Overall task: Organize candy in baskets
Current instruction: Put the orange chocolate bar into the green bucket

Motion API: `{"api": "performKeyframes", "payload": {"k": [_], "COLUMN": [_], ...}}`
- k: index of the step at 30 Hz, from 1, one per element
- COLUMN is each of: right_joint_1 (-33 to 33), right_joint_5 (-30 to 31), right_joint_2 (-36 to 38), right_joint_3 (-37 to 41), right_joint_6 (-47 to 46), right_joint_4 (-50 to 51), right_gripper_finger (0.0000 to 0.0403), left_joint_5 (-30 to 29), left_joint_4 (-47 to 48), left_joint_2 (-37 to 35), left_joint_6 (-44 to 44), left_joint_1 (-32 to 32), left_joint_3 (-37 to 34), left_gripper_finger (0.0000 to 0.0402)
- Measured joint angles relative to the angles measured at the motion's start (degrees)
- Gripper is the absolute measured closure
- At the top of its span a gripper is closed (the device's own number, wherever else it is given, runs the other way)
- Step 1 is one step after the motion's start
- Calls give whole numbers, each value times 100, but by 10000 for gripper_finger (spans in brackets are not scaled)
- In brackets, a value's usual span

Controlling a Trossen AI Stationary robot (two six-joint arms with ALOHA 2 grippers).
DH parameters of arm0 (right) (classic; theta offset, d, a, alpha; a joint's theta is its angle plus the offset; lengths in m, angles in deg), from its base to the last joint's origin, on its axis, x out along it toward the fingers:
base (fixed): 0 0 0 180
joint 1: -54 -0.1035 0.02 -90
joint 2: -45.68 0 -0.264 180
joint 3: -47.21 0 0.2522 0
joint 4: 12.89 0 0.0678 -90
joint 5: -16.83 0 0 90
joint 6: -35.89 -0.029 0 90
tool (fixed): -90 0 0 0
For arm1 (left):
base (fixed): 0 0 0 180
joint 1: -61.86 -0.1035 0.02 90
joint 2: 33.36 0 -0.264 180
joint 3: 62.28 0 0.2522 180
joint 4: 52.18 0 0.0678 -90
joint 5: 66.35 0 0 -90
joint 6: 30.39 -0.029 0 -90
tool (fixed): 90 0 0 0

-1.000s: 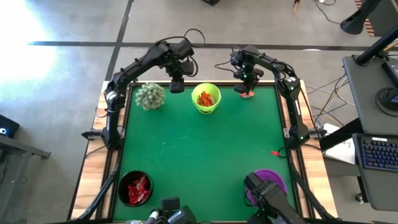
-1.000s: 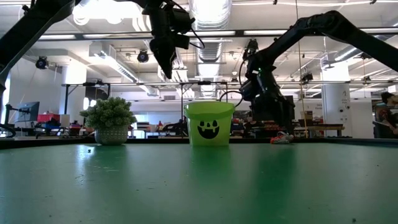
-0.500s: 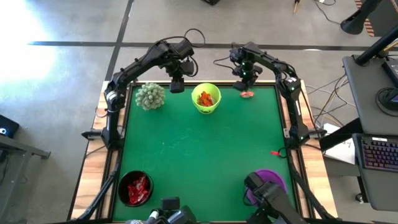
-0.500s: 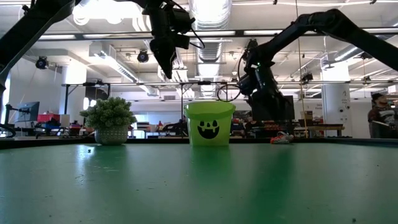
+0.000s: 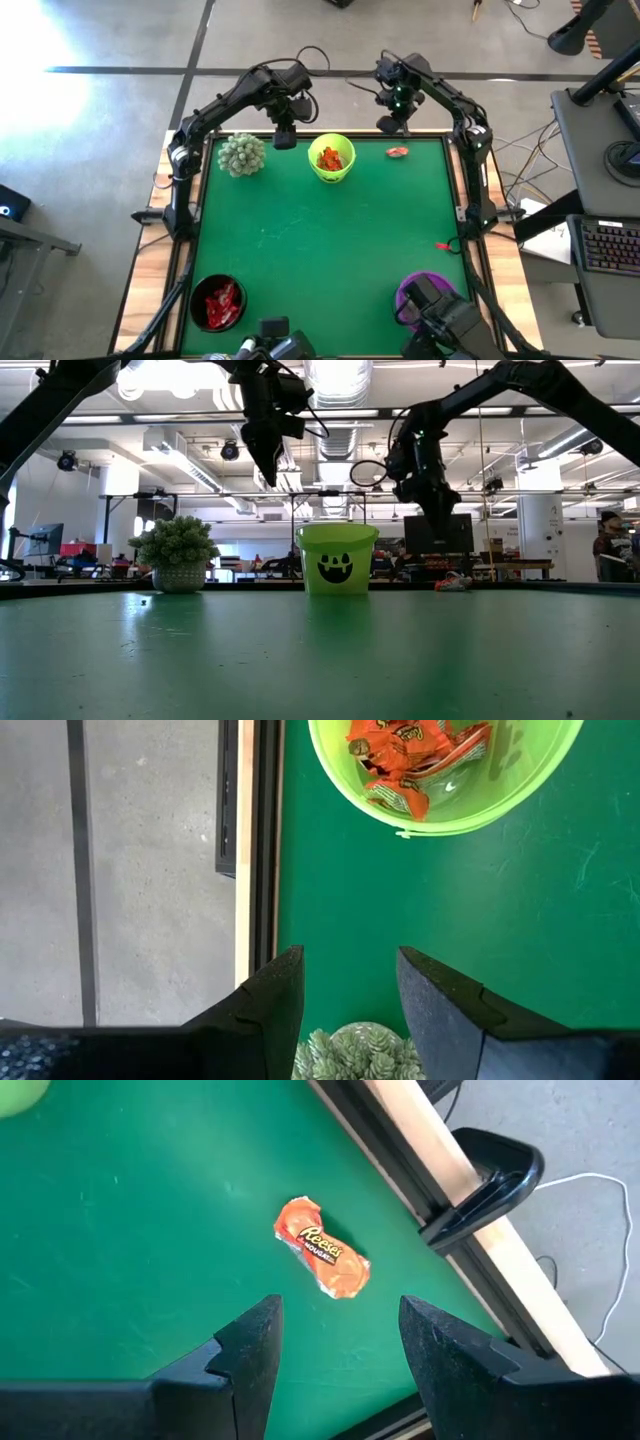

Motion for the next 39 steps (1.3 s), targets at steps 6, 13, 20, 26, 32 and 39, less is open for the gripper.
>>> {"api": "performKeyframes", "payload": {"k": [6,13,20,26,32,39], "right_joint_1": [-20,-31,-30,-31,-31,-29], "right_joint_5": [-18,-18,-18,-18,-18,-61], "right_joint_2": [0,0,0,0,0,0], "right_joint_3": [-48,-50,-44,-26,27,341], "right_joint_6": [-4,-232,-298,-235,78,-11], "right_joint_4": [6,7,6,7,-46,-109], "right_gripper_finger": [209,209,209,209,209,209], "left_joint_5": [0,-2,-19,-413,-428,-475], "left_joint_4": [-27,-146,-446,-597,-1100,-1196], "left_joint_2": [0,2,37,184,201,166], "left_joint_6": [5,271,294,518,416,394], "left_joint_1": [0,0,0,-4,-5,-72], "left_joint_3": [0,0,-1,-1,-1,60], "left_gripper_finger": [258,258,258,258,258,258]}}
